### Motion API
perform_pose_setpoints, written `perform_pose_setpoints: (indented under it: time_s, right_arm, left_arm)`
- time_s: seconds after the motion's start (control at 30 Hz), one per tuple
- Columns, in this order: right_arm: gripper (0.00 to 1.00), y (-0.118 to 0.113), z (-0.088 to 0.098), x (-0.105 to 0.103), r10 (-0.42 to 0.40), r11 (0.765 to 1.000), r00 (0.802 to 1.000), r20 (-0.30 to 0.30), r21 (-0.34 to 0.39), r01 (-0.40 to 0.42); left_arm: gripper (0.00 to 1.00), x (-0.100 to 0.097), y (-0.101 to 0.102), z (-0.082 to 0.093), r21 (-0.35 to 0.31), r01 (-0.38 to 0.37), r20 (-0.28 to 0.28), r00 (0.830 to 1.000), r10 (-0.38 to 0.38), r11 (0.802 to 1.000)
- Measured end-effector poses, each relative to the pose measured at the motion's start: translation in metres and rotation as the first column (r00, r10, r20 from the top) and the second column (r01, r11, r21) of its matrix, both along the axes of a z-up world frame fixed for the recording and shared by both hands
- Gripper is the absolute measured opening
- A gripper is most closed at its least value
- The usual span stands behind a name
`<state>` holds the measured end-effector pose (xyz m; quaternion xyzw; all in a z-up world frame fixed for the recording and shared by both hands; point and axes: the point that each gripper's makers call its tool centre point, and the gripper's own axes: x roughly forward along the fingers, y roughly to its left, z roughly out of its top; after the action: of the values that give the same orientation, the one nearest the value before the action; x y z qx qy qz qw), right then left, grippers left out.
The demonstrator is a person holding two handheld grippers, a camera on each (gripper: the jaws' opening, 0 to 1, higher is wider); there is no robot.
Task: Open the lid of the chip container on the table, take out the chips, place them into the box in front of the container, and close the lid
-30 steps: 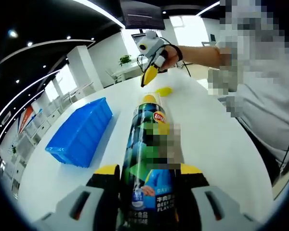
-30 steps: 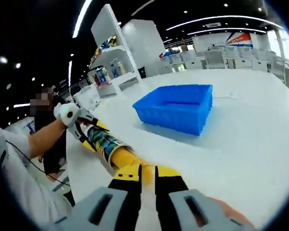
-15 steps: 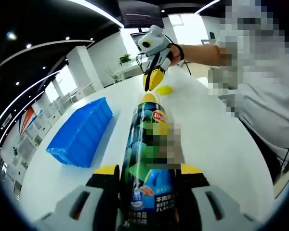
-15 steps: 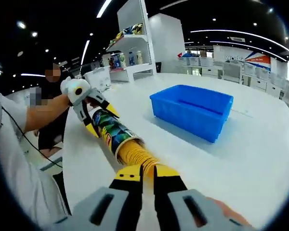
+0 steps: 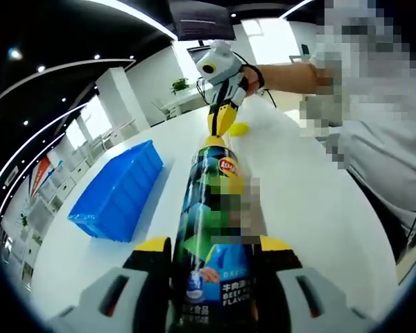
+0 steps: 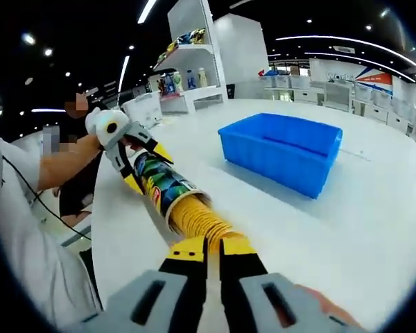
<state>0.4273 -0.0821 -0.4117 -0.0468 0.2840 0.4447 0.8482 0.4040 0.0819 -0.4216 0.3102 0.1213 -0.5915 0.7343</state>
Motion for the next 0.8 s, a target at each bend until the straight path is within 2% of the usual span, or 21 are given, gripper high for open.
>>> perform_pose_setpoints:
  time_s: [0.43, 0.8]
  right_arm:
    - [0.07, -0.0038, 0.0009, -0.0006, 0.005, 0.998, 0.999, -0.041, 0.065, -0.002]
    - [0.06, -0.0030, -0.0017, -0.0001, 0.023, 0.997, 0.999, -0.041, 0.070, -0.021]
  left_arm:
    - [0.49, 0.0007, 0.0003, -0.0006, 0.005, -0.001, 0.001, 1.000, 0.001, 1.000]
    - [0.49, 0.0008, 0.0001, -0.0013, 0.013, -0.003, 0.002, 1.000, 0.003, 1.000]
